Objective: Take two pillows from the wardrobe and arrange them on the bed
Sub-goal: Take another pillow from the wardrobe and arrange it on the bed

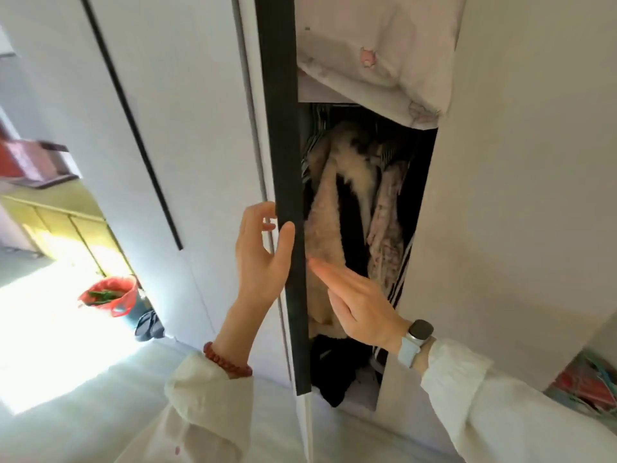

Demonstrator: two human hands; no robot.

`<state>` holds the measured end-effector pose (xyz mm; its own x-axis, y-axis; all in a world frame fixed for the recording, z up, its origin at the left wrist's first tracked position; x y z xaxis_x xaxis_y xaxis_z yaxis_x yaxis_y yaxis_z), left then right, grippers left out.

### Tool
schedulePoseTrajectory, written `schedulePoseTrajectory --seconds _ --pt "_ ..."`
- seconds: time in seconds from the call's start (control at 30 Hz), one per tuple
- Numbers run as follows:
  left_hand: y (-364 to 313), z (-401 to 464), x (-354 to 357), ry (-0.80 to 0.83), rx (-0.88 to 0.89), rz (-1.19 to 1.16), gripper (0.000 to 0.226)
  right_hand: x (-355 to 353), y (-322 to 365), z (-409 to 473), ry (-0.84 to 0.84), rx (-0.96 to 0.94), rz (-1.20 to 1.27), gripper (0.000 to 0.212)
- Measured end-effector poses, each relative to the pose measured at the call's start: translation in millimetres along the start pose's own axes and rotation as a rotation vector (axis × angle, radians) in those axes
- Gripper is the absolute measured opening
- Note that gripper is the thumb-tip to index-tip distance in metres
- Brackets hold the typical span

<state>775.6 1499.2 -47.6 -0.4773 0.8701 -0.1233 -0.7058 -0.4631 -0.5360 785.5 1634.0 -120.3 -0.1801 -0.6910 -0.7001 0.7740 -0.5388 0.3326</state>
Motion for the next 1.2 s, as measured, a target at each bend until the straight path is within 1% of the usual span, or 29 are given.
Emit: schedulePoseTrajectory --seconds 0.1,0.23,0.37,0.4,0.47,0.5,0.57,0.67,0.77,0.87,1.03,1.1,1.2 --pt "17.2 -9.4 -51.6 -0.102 -0.110 0.122 0.027 33.4 20.8 17.3 0.089 -0.026 0.010 0.044" --pt "36.1 -9.6 -102.3 -0.223 -0.221 0.316 0.036 63.8 31.1 33.4 0.125 -0.019 0.022 0.044" --pt "55.3 -7.0 -126.1 -0.221 -0.337 0.444 0.043 76.3 21.3 41.0 0.150 0.093 0.064 0.043" --pt "54.9 -9.6 -126.6 -0.220 -0.337 0.493 0.047 74.8 16.8 41.1 0.146 0.122 0.065 0.042" --pt "45.1 -22.0 -115.4 -0.211 -0.278 0.655 0.053 67.5 5.1 37.8 0.142 0.165 0.050 0.042" --pt "39.6 -30.3 -103.2 -0.187 -0.231 0.712 0.053 62.2 -1.9 34.7 0.147 0.188 0.033 0.042" --pt "37.3 -46.1 -69.9 -0.081 -0.176 0.709 0.048 47.4 -18.1 26.9 0.139 0.232 -0.015 0.041" --pt "46.9 -55.1 -13.6 0.117 -0.187 0.568 0.043 15.4 -48.2 11.7 0.095 0.307 -0.089 0.039" --pt "48.0 -41.3 45.2 0.254 -0.166 0.421 0.041 -26.6 -83.0 -4.1 0.042 0.398 -0.157 0.037" --pt "34.7 -8.4 106.6 0.328 -0.070 0.305 0.037 -80.9 -113.2 -7.0 -0.048 0.476 -0.234 0.038" --pt "-5.6 64.0 205.0 0.378 0.141 0.112 0.035 -172.9 -145.7 13.5 -0.229 0.522 -0.439 0.040" --pt "-13.7 87.7 241.7 0.414 0.151 0.042 0.037 -201.0 -157.2 21.6 -0.294 0.543 -0.505 0.041" --pt "-8.6 92.0 287.4 0.497 0.110 0.065 0.045 -223.1 -169.9 26.2 -0.362 0.593 -0.550 0.042"
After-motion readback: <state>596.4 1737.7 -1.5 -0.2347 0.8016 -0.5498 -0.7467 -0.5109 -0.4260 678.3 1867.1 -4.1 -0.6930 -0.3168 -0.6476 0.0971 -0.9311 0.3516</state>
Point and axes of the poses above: each hand's wrist, its own z-axis towards the middle knuckle, its own x-axis out of the palm, y = z × x, the point moved 8 cm from there along z, towards the middle knuckle, and after that the axes turned 3 degrees about x, right-handed, at the moved point
